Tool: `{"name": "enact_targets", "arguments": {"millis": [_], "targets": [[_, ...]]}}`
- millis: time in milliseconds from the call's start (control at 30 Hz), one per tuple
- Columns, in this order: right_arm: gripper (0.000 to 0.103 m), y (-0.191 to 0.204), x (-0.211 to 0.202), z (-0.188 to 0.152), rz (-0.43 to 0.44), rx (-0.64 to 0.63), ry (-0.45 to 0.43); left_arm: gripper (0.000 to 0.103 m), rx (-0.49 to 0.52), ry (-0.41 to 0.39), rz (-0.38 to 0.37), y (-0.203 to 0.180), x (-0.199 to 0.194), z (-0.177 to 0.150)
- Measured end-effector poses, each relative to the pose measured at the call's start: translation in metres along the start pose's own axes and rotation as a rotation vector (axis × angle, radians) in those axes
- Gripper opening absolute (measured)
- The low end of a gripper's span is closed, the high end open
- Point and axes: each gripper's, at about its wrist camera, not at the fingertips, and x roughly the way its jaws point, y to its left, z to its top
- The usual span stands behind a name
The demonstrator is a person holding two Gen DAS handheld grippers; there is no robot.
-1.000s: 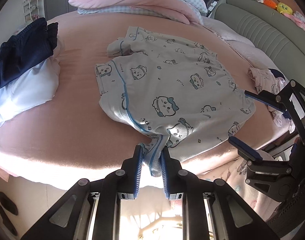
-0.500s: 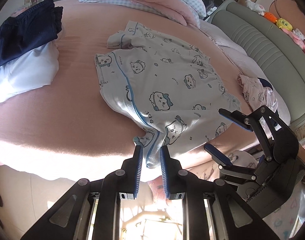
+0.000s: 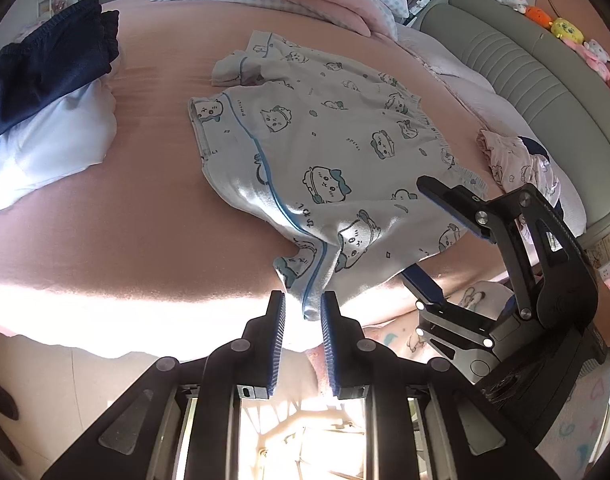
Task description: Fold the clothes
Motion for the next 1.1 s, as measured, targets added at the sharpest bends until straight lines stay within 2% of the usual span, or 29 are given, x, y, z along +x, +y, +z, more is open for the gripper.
{"name": "enact_targets", "arguments": {"millis": [233,333,400,433,467,500,567,633,733,867,933,1000,1100], "targets": [[0.063,0.007,0.008,0.015,-0.093,-0.025,-0.003,0.016,-0.025,-0.012,0.000,0.014,-0.006,-0.002],[0.063,0.019,0.008,0.017,-0.183,-0.081,-0.026,0.016,-0.022,-0.019,0.008,0.017,-0.010,-0.003],[0.062,0.027,0.006,0.015,-0.235,-0.121,-0.046,0.016,0.020,-0.030,0.035,0.014,-0.013,-0.003],[0.059,0.026,0.005,0.014,-0.222,-0.114,-0.050,0.016,0.041,-0.035,0.049,0.012,-0.014,-0.003],[0.049,0.025,0.003,0.013,-0.208,-0.108,-0.053,0.016,0.072,-0.046,0.069,0.009,-0.016,-0.003],[0.042,0.022,0.004,0.013,-0.169,-0.085,-0.045,0.016,0.117,-0.063,0.100,0.005,-0.018,-0.004],[0.020,0.015,0.006,0.011,-0.090,-0.039,-0.027,0.016,0.222,-0.106,0.183,-0.006,-0.020,-0.007],[0.007,0.008,0.006,0.010,-0.054,0.004,-0.028,0.016,0.340,-0.113,0.276,-0.015,-0.013,-0.013],[0.006,-0.005,0.002,0.008,-0.013,0.074,-0.038,0.017,0.496,-0.103,0.410,-0.025,0.000,-0.023],[0.005,-0.023,-0.012,0.002,-0.052,0.146,-0.070,0.017,0.549,-0.116,0.466,-0.024,0.005,-0.029],[0.005,-0.028,-0.012,-0.002,-0.068,0.164,-0.070,0.021,0.587,-0.136,0.517,-0.024,0.007,-0.030],[0.005,-0.033,-0.011,-0.002,-0.081,0.185,-0.069,0.037,0.632,-0.168,0.582,-0.025,0.010,-0.032],[0.005,-0.044,-0.013,-0.003,-0.094,0.236,-0.086,0.060,0.675,-0.257,0.619,-0.026,0.009,-0.036]]}}
